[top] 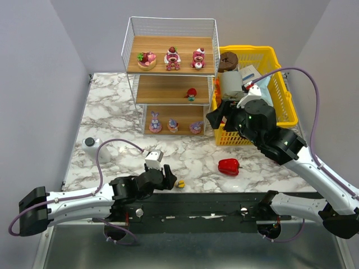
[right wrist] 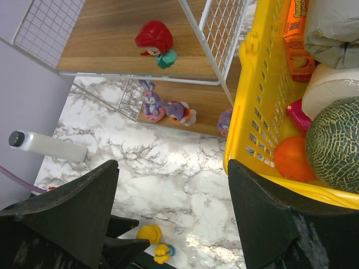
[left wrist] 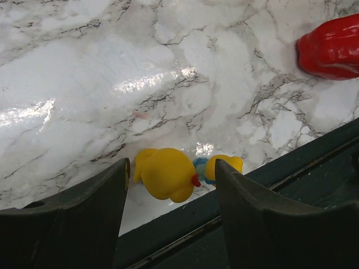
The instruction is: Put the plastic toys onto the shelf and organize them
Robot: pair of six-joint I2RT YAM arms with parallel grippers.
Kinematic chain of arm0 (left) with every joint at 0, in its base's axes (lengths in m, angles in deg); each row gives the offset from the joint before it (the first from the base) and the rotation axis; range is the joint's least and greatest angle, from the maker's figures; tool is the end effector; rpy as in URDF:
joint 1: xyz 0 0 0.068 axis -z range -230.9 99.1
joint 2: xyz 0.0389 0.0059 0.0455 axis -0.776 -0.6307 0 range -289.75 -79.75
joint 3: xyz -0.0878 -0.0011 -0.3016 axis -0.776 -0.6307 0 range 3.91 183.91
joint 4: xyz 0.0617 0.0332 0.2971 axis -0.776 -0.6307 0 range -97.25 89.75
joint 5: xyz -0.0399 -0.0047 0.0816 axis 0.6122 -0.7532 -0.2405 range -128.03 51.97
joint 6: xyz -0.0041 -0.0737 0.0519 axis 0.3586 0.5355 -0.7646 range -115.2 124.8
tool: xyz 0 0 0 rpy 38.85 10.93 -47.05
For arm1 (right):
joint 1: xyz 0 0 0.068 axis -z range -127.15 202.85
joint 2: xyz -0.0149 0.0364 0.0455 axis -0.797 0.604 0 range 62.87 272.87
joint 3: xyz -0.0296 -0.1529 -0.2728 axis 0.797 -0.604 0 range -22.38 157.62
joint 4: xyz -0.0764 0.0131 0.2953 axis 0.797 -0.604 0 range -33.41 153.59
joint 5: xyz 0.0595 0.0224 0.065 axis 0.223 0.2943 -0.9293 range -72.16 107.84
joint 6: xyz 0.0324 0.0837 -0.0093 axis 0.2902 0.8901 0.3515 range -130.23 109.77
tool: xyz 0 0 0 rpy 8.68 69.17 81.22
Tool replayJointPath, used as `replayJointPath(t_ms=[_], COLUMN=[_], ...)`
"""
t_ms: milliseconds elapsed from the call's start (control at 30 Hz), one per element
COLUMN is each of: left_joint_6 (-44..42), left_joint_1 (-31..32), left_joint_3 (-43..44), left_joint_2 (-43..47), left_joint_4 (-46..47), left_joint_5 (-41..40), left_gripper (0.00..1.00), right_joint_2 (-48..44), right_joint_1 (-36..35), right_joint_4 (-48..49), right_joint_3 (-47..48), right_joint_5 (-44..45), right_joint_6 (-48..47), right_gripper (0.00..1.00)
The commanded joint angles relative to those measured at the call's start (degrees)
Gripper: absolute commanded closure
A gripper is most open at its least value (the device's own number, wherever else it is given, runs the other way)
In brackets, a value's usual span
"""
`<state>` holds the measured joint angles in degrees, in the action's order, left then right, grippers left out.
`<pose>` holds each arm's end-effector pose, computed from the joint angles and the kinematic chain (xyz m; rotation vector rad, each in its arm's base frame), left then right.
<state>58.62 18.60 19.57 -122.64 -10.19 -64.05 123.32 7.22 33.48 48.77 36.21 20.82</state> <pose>0.1026 -0.1736 0.1536 0.0504 2.2389 -0.7285 0.2181 0.1866 0.4432 -0.0256 1.9372 0.6011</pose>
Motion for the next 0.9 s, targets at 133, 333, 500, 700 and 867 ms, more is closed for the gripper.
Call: replayJointPath(t_ms=[133, 333, 500, 700, 867], left_joint_6=[-0.21, -0.82, -0.82, -0.39, 0.49], left_joint_1=[0.2, 0.38, 0.55, 0.73, 0.73], left_joint_3=[-1.77, -2.21, -1.95, -1.42, 2.17], left_joint_2=[-1.4, -2.1, -4.21, -5.36, -3.78], left_joint_4=[1.76, 3.42, 4.48, 4.84, -0.86], left_joint_5=[1.67, 1.67, 1.33, 0.01, -3.24], left_gripper=[0.33, 0.35, 0.44, 0.63, 0.69], right_joint_2=[0.11, 0.37, 0.37, 0.2, -0.06], right_joint_1=[0.45, 0.54, 0.45, 0.54, 0.54], right_joint_4=[-2.5, -2.5, -2.68, -2.94, -3.55], right_joint_3=[0.74, 0.48, 0.3, 0.39, 0.83], right_joint_5=[1.05, 0.88, 0.88, 1.32, 1.76], right_joint_6=[-0.2, 0.15, 0.33, 0.15, 0.24], right_gripper=[0.14, 0.14, 0.14, 0.14, 0.14])
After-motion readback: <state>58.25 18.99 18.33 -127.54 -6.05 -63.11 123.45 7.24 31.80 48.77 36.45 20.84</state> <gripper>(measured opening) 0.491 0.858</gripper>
